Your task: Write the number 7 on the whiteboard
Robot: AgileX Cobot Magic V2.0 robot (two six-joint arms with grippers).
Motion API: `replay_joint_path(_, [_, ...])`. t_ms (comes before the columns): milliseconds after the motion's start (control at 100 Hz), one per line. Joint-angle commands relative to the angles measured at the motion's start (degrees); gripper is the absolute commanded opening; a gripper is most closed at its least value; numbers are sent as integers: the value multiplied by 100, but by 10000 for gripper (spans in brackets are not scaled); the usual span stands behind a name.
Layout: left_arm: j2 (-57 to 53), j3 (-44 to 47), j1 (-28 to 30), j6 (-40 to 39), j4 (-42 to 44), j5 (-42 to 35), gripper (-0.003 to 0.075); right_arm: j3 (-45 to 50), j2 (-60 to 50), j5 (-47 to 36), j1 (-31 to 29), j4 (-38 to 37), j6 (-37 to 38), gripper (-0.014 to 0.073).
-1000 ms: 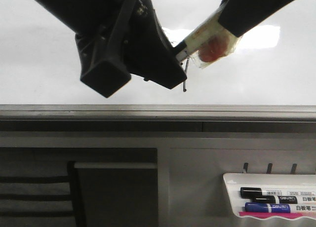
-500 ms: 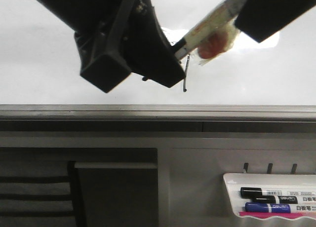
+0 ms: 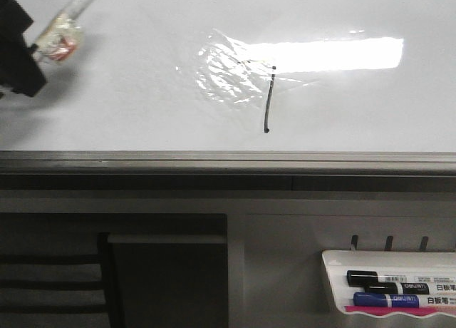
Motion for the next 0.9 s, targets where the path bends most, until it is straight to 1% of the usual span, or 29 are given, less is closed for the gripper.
replay_joint_path(0, [-188,-177,377,-580,225,-269,-20,-184,-48,-188,-52,83,28,375])
replay_joint_path(160, [-179,-177,844,-617,226,-578,-20,-184,-48,-211,-52,83,32,375])
replay_joint_path(280, [-179,-177,1019,-617,226,-665,-20,-184,-48,-210,-52,83,41,375])
replay_joint_path(510, [-9,-177,1081,-645,183,-1012,-20,-184,-48,-237,-52,83,41,375])
replay_joint_path(820, [134,-177,1081,-645,183,-889,-20,-184,-48,-239,-52,83,41,375])
replay_joint_path(890, [134,-177,1081,-645,183,-859,1,-184,-48,-251,-52,83,41,375])
